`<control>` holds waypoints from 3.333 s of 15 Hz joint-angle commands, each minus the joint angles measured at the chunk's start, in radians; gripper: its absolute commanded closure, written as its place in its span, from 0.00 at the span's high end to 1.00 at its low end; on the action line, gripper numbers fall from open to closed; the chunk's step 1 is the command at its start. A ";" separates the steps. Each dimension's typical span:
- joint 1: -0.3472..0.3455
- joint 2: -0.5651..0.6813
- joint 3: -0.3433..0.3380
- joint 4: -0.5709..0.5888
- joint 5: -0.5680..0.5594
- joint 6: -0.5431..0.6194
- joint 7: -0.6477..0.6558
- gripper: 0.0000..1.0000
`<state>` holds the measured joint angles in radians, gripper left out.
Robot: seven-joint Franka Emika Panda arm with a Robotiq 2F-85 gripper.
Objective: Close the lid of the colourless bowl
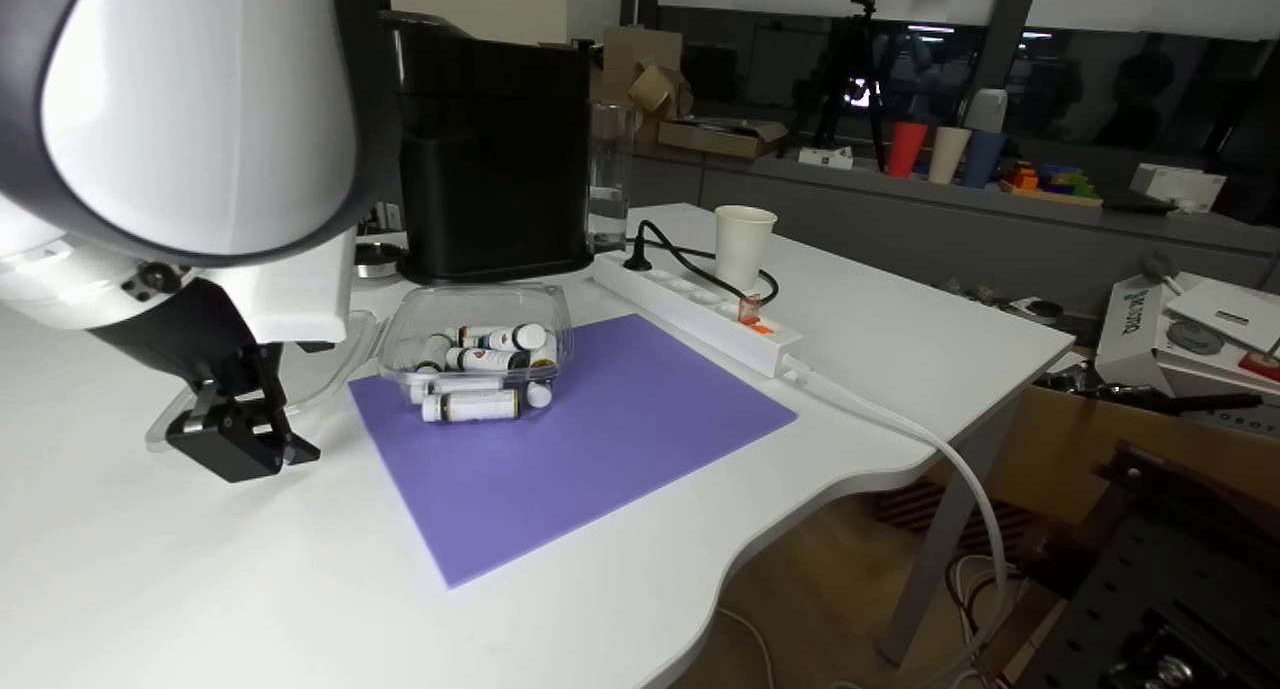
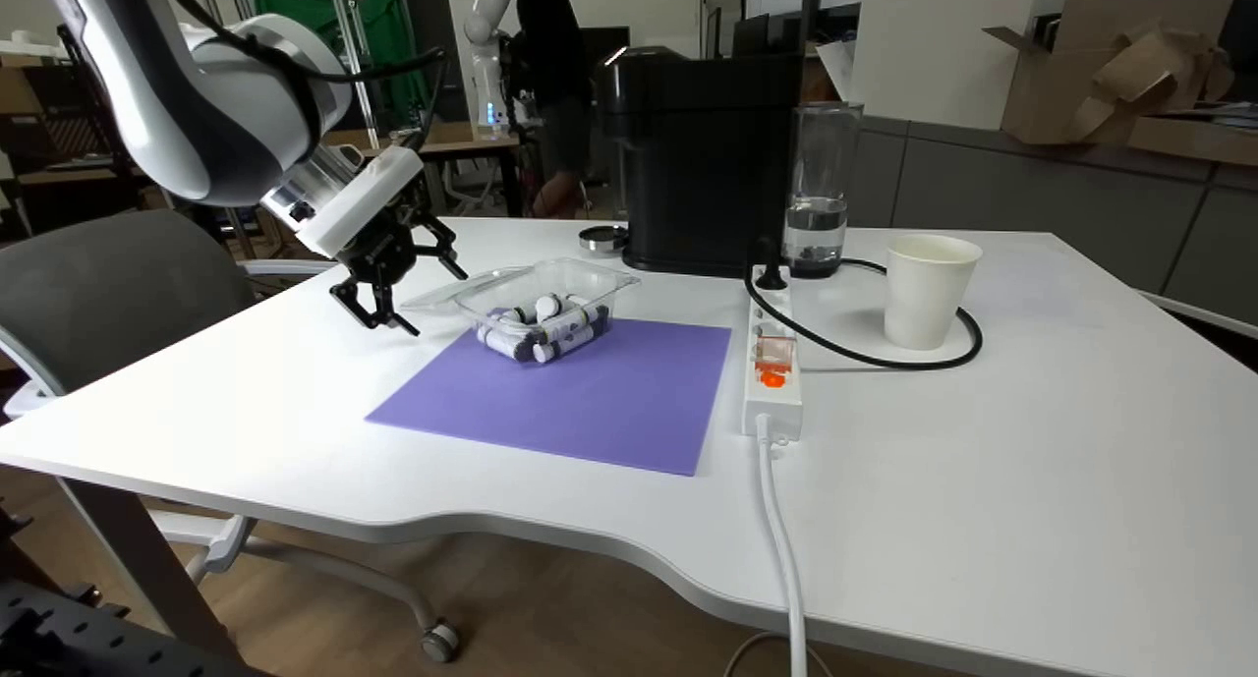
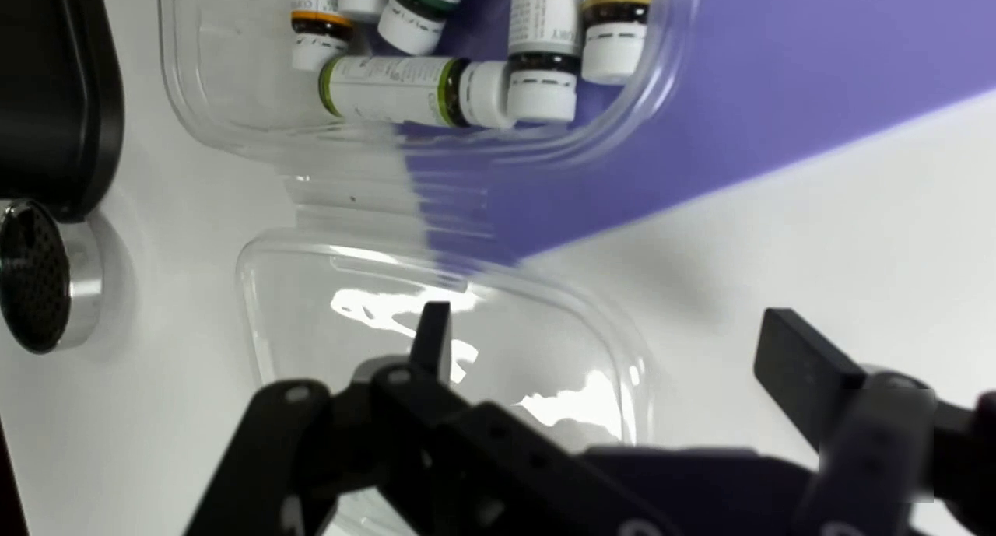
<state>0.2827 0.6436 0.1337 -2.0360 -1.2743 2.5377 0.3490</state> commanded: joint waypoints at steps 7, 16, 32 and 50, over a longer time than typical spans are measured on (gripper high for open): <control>0.041 0.049 -0.007 0.074 -0.176 -0.091 0.020 1.00; 0.028 0.064 0.004 0.108 -0.280 -0.163 0.044 1.00; 0.027 -0.052 0.058 0.071 -0.295 -0.288 0.400 1.00; -0.029 -0.226 0.059 0.023 0.019 -0.422 0.579 1.00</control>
<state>0.2868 0.4793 0.1912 -1.9659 -1.3372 2.1179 0.9039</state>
